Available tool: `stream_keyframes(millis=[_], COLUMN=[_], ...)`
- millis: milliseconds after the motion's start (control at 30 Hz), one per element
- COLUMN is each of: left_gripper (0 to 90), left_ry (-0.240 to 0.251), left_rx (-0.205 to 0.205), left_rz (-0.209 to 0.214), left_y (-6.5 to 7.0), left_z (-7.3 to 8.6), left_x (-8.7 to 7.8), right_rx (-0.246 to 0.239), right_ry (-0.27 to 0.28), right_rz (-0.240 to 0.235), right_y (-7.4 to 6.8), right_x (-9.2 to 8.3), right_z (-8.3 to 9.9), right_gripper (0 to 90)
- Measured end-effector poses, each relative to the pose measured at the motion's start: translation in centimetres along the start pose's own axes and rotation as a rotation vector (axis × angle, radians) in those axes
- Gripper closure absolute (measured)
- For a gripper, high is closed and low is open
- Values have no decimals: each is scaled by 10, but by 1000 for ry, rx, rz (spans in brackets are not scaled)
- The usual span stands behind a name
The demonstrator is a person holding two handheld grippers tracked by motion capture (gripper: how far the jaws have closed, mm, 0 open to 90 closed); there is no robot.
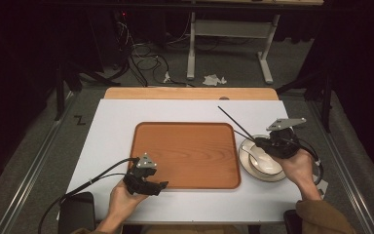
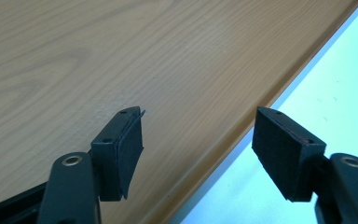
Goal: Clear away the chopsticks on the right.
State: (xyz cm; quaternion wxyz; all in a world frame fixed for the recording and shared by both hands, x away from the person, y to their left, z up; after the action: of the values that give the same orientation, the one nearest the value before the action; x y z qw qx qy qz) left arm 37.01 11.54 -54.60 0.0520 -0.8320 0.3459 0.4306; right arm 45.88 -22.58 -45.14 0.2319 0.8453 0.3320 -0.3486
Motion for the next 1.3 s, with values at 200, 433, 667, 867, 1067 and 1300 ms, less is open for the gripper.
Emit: stream_keyframes(millis=[200, 433, 667, 867, 1067, 1300], left_gripper=[333, 333, 332, 333, 333, 333], left_ry=[1, 1, 1, 8, 5, 3], left_rx=[0, 1, -1, -6, -4, 1], left_rz=[0, 3, 3, 3, 4, 1], left_y=[0, 0, 0, 1, 1, 0], left_z=[0, 0, 0, -1, -1, 0], left_x=[0, 0, 0, 0, 0, -1], right_rx=[-49, -97, -125, -130, -135, -136], right_ry=[-4, -24, -88, -133, -163, -199], right_rz=[-43, -79, -114, -122, -114, -118], right_y=[-25, -48, -68, -80, -84, -90], right_x=[7, 19, 46, 66, 80, 91], right_z=[-8, -13, -7, -1, 4, 11], right_gripper=[863, 862, 862, 861, 860, 857])
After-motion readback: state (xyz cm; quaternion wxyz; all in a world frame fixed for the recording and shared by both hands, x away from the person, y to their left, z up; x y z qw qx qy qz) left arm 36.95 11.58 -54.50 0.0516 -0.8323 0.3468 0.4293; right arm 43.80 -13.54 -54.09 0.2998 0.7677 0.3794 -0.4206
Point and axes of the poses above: each handheld gripper's, and its own axes: x roughly forward along the jaws, z roughly out of its underside, y roughly to its right, the point moved 8 cm from there along x, roughly forward along the jaws, and after that the axes turned 6 degrees about -x, right-handed, at the moved point
